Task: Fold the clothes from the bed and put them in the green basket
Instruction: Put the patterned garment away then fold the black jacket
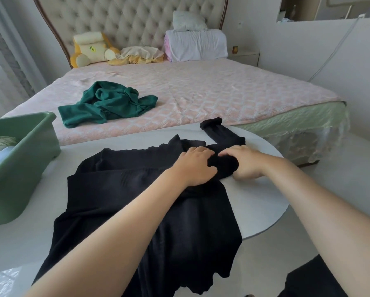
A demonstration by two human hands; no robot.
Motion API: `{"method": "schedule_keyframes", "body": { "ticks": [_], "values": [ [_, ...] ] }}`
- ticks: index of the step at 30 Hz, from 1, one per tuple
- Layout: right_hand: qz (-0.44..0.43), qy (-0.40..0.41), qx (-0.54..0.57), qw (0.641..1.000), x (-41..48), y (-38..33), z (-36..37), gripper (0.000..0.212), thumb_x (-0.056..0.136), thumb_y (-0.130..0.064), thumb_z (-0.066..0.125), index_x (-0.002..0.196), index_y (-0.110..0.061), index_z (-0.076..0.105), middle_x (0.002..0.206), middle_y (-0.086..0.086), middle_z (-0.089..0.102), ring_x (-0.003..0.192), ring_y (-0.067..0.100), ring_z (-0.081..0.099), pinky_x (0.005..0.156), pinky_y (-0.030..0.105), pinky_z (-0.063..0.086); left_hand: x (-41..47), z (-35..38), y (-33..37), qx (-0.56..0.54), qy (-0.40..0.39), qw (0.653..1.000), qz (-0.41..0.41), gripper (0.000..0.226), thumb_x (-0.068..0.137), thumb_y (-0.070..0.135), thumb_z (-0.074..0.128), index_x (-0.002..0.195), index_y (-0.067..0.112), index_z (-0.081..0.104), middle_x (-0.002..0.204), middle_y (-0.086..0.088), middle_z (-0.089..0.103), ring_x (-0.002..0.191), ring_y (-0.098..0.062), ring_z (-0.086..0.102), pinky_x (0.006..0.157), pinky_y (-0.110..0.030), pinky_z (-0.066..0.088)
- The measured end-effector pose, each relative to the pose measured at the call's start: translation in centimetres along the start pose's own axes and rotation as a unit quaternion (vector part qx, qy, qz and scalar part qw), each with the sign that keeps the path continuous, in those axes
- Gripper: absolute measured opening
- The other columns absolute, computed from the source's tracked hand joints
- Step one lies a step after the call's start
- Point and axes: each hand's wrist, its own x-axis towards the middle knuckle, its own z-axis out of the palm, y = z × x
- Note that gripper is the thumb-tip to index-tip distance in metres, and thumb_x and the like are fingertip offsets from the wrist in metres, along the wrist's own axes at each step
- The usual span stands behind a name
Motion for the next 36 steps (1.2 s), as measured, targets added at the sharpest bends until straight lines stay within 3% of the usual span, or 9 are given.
{"method": "schedule_keyframes", "body": {
  "ticks": [5, 8, 13, 19, 21, 25, 30, 33, 36],
  "values": [
    [-0.038, 0.148, -0.145, 0.978, 0.7, 0.7, 0.8, 0.040, 0.089, -0.016, 0.056, 0.122, -0.036, 0.066, 0.126, -0.008, 0.065, 0.123, 0.019, 0.054, 0.104, 0.037, 0.035, 2.4, 2.2, 1.6, -0.029, 0.036, 0.999, 0.005, 0.061, 0.096, 0.035, 0.045, 0.153, 0.019, 0.028, 0.159, -0.002, 0.029, 0.146, -0.026, 0.022, 0.116, -0.044, 0.024],
    [0.027, 0.222, -0.205, 0.953, 0.5, 1.2, -0.5, 0.033, 0.088, -0.014, 0.055, 0.111, -0.036, 0.067, 0.110, -0.006, 0.069, 0.112, 0.021, 0.057, 0.097, 0.037, 0.031, 2.3, 3.4, 1.3, -0.082, 0.059, 0.995, 0.007, 0.068, 0.097, 0.052, 0.042, 0.156, 0.027, 0.020, 0.163, 0.000, 0.018, 0.150, -0.024, 0.012, 0.120, -0.046, 0.018],
    [0.163, 0.181, -0.239, 0.940, -0.3, 2.3, -0.3, 0.035, 0.085, -0.017, 0.057, 0.117, -0.030, 0.063, 0.122, 0.004, 0.060, 0.119, 0.027, 0.052, 0.101, 0.041, 0.036, 1.9, 4.6, 0.6, 0.079, -0.047, 0.996, 0.018, 0.083, 0.088, 0.079, 0.032, 0.157, 0.036, 0.014, 0.166, -0.003, 0.008, 0.153, -0.026, 0.003, 0.122, -0.051, 0.005],
    [0.273, 0.202, -0.111, 0.934, -0.5, 1.5, -1.1, 0.032, 0.093, -0.016, 0.051, 0.124, -0.017, 0.061, 0.123, 0.009, 0.063, 0.112, 0.029, 0.062, 0.075, 0.032, 0.043, 2.1, 3.7, 1.3, -0.013, -0.039, 0.999, 0.017, 0.073, 0.090, 0.069, 0.042, 0.154, 0.035, 0.028, 0.162, 0.002, 0.025, 0.151, -0.023, 0.017, 0.121, -0.050, 0.011],
    [0.239, 0.220, -0.075, 0.943, -0.3, 0.2, -1.3, 0.030, 0.096, -0.012, 0.046, 0.122, -0.017, 0.061, 0.122, 0.010, 0.065, 0.111, 0.030, 0.062, 0.075, 0.031, 0.039, 2.2, 2.8, 1.1, -0.165, 0.025, 0.986, 0.006, 0.057, 0.094, 0.055, 0.044, 0.146, 0.033, 0.042, 0.146, 0.008, 0.049, 0.137, -0.016, 0.042, 0.114, -0.040, 0.029],
    [0.066, 0.272, 0.079, 0.957, 0.1, -3.0, -1.2, 0.049, 0.093, -0.005, 0.040, 0.136, -0.022, 0.057, 0.129, 0.011, 0.064, 0.116, 0.034, 0.058, 0.086, 0.036, 0.046, 2.0, 0.0, 0.8, -0.371, 0.158, 0.914, -0.049, 0.037, 0.102, 0.035, 0.042, 0.137, 0.028, 0.052, 0.110, 0.013, 0.064, 0.087, -0.004, 0.062, 0.072, -0.017, 0.047],
    [-0.180, 0.256, 0.186, 0.931, 0.6, -7.5, -0.4, 0.056, 0.086, 0.007, 0.045, 0.125, -0.025, 0.069, 0.130, -0.008, 0.065, 0.121, 0.010, 0.056, 0.096, 0.015, 0.039, 1.2, -3.2, -2.5, -0.442, 0.221, 0.866, -0.078, 0.044, 0.094, 0.049, 0.039, 0.135, 0.036, 0.049, 0.114, 0.006, 0.064, 0.103, -0.018, 0.063, 0.093, -0.044, 0.053],
    [-0.199, 0.096, 0.224, 0.949, 0.6, -9.9, 0.2, 0.043, 0.090, 0.005, 0.054, 0.094, -0.031, 0.077, 0.129, -0.015, 0.065, 0.122, 0.002, 0.055, 0.098, 0.007, 0.034, -0.2, -3.8, -5.3, -0.433, 0.233, 0.863, -0.113, 0.053, 0.095, 0.054, 0.043, 0.143, 0.033, 0.042, 0.120, 0.006, 0.059, 0.105, -0.013, 0.059, 0.098, -0.042, 0.048],
    [-0.191, -0.042, 0.271, 0.942, 0.8, -11.1, 1.5, 0.051, 0.085, 0.013, 0.048, 0.069, -0.027, 0.075, 0.117, -0.011, 0.073, 0.114, -0.002, 0.063, 0.099, 0.010, 0.044, -1.6, -3.2, -8.4, -0.358, 0.153, 0.908, -0.156, 0.078, 0.079, 0.068, 0.060, 0.148, 0.041, 0.035, 0.131, 0.006, 0.049, 0.119, -0.016, 0.051, 0.102, -0.038, 0.043]
  ]
}}
